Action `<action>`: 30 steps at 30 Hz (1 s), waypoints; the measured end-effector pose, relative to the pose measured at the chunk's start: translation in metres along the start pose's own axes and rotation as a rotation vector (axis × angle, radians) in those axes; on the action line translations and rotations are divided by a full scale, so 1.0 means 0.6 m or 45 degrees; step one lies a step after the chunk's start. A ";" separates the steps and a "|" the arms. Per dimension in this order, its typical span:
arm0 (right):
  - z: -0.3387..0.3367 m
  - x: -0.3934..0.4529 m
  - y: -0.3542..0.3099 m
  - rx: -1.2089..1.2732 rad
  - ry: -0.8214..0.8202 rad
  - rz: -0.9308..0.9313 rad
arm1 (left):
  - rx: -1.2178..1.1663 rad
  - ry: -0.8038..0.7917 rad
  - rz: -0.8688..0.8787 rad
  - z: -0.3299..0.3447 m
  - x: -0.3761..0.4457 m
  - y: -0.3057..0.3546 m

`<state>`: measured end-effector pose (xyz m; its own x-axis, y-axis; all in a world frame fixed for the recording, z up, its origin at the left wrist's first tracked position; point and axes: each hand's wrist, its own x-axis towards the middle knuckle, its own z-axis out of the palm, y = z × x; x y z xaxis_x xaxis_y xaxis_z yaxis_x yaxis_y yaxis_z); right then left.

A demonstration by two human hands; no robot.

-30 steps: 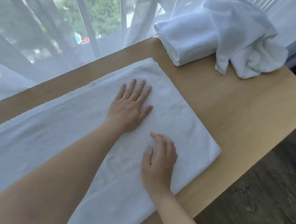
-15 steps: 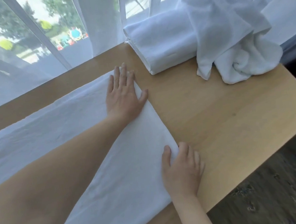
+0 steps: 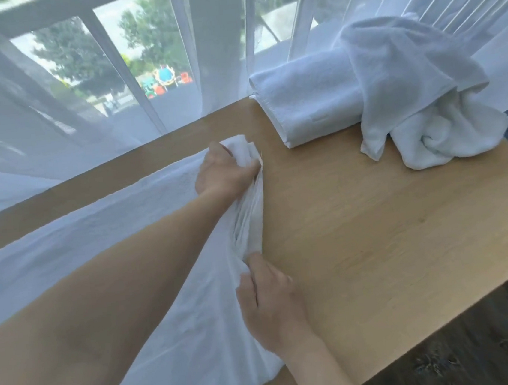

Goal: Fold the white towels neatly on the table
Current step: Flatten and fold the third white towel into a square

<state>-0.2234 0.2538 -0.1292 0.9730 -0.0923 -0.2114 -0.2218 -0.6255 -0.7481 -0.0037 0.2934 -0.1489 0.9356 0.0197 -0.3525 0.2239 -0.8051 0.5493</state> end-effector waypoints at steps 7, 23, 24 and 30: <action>0.021 -0.005 -0.047 -0.174 -0.104 -0.164 | -0.318 -0.175 0.007 -0.045 -0.002 -0.034; 0.187 -0.051 -0.260 -0.080 -0.842 -0.289 | -0.638 0.128 -0.030 -0.322 -0.133 -0.329; 0.205 -0.058 -0.275 -0.054 -0.875 -0.271 | -0.664 0.138 -0.027 -0.346 -0.149 -0.356; 0.322 -0.105 -0.396 0.083 -1.011 -0.224 | -0.890 0.245 0.131 -0.506 -0.236 -0.519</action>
<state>-0.2442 0.5578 -0.0598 0.6644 0.5950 -0.4523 -0.0973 -0.5312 -0.8417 -0.1233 0.7215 -0.0401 0.9783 0.1200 -0.1688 0.1938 -0.2434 0.9504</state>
